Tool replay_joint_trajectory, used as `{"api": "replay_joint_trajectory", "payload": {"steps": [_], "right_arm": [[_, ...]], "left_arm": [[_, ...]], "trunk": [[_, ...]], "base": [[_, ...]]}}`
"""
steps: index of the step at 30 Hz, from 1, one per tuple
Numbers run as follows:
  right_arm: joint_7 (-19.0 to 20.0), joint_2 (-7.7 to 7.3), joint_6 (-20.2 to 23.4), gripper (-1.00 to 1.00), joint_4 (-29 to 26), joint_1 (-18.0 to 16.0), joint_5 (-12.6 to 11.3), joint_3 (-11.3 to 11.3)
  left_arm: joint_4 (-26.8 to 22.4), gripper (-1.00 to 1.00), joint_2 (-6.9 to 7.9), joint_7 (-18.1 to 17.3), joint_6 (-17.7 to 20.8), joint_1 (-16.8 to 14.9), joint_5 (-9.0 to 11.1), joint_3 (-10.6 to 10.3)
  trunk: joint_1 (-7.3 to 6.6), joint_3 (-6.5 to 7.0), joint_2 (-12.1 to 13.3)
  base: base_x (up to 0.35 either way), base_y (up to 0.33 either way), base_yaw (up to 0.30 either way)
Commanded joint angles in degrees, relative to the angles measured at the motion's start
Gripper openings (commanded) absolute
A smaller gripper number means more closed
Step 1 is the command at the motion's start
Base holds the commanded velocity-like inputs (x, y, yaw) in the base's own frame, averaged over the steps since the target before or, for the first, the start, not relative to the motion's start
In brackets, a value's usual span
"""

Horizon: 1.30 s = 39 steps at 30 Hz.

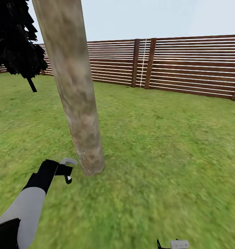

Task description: In the garden, pick up the pesticide atomizer on the floor and spray pesticide onto both trees until each tree trunk is fully covered.

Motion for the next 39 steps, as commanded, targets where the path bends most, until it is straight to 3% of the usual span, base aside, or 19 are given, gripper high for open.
{"api": "replay_joint_trajectory", "payload": {"steps": [1, 2, 3, 6, 11, 16, 19, 23, 25, 26, 27, 28, 31, 33, 36, 39], "right_arm": [[0.00, 0.00, 0.02, 1.00, 0.00, 0.00, 0.00, 0.00], [-0.02, 0.00, 0.01, 1.00, 0.00, 0.00, 0.00, 0.00], [-0.01, 0.00, 0.03, 1.00, 0.00, 0.00, 0.00, 0.00], [-0.01, 0.01, 0.01, 1.00, 0.00, 0.00, 0.00, 0.00], [-0.01, 0.00, 0.03, 1.00, 0.00, 0.00, 0.00, 0.00], [-0.21, 0.16, -0.04, 1.00, -0.68, 0.00, -0.34, -0.29], [-0.26, -0.19, -0.18, 1.00, -4.10, 0.00, -0.45, -0.41], [0.04, -0.43, -0.22, 1.00, -4.31, 0.00, -0.04, -0.07], [0.08, -0.44, -0.22, 1.00, -4.32, 0.00, -0.01, -0.02], [0.08, -0.44, -0.22, 1.00, -4.35, 0.00, 0.03, -0.01], [0.09, -0.52, -0.22, 1.00, -4.38, 0.00, 0.07, 0.00], [0.09, -0.64, -0.22, 1.00, -4.42, 0.00, 0.08, 0.00], [0.09, -0.77, -0.22, 1.00, -4.47, 0.00, 0.17, 0.00], [0.09, -0.79, -0.22, 1.00, -4.48, 0.00, 0.18, 0.07], [0.12, -0.74, -0.22, 1.00, -4.48, 0.00, 0.18, 0.09], [0.09, -0.71, -0.22, 1.00, -4.48, 0.00, 0.18, 0.09]], "left_arm": [[-0.14, -1.00, -0.33, -0.21, 0.02, 0.01, -0.05, -0.14], [-0.23, -1.00, -1.80, -0.33, 0.05, -0.17, -0.13, -0.39], [-0.25, -1.00, -2.30, -0.37, 0.09, -0.34, -0.16, -0.45], [-0.27, -1.00, -2.11, -0.42, 0.85, -0.59, 0.13, -0.21], [-3.92, -1.00, -4.31, -0.43, 2.06, 0.05, -0.06, -0.53], [-9.51, -1.00, -4.08, -0.51, 4.42, -0.16, -0.10, -0.58], [-11.26, -1.00, -4.34, -0.51, 4.87, 0.09, -0.14, -0.83], [-11.58, -1.00, -7.47, -0.51, 5.54, 0.01, 0.28, -3.54], [-11.83, -1.00, -6.85, -0.58, 7.00, -0.03, 0.24, -3.33], [-11.89, -1.00, -5.61, -0.63, 7.30, 0.01, 0.26, -3.17], [-11.94, -1.00, -3.10, -0.91, 7.52, 0.04, 0.42, -3.08], [-12.44, -1.00, -1.95, -1.76, 7.59, 0.00, 0.45, -3.09], [-16.64, -1.00, -2.09, -2.44, 9.37, -0.07, 0.46, -3.40], [-20.16, -1.00, -2.09, -2.52, 13.82, -0.37, 0.43, -3.77], [-21.35, -1.00, -1.33, -2.53, 14.68, -0.52, 0.29, -3.78], [-21.12, -1.00, 1.22, -2.63, 14.56, -0.10, 0.27, -3.30]], "trunk": [[0.00, 0.00, 0.00], [0.00, 0.00, 0.00], [0.00, 0.00, 0.00], [0.00, 0.00, 0.00], [0.00, 0.00, 0.00], [0.00, 0.00, 0.00], [0.00, 0.00, 0.00], [0.00, 0.00, 0.00], [0.00, 0.00, 0.00], [0.00, 0.00, 0.00], [0.00, 0.00, 0.00], [0.00, 0.00, 0.00], [0.00, 0.00, 0.00], [0.00, 0.00, 0.00], [0.00, 0.00, 0.00], [0.00, 0.00, 0.00]], "base": [[0.000, 0.000, 0.000], [0.000, 0.000, 0.000], [0.000, 0.000, 0.000], [0.000, 0.000, 0.000], [-0.209, 0.000, 0.000], [-0.091, 0.000, 0.000], [-0.003, 0.000, 0.000], [0.000, 0.000, 0.000], [0.000, 0.000, 0.000], [0.000, 0.000, 0.000], [0.000, 0.000, 0.000], [0.000, 0.000, 0.000], [-0.107, 0.000, 0.000], [-0.230, 0.000, 0.000], [-0.046, 0.000, 0.000], [-0.005, 0.000, 0.006]]}}
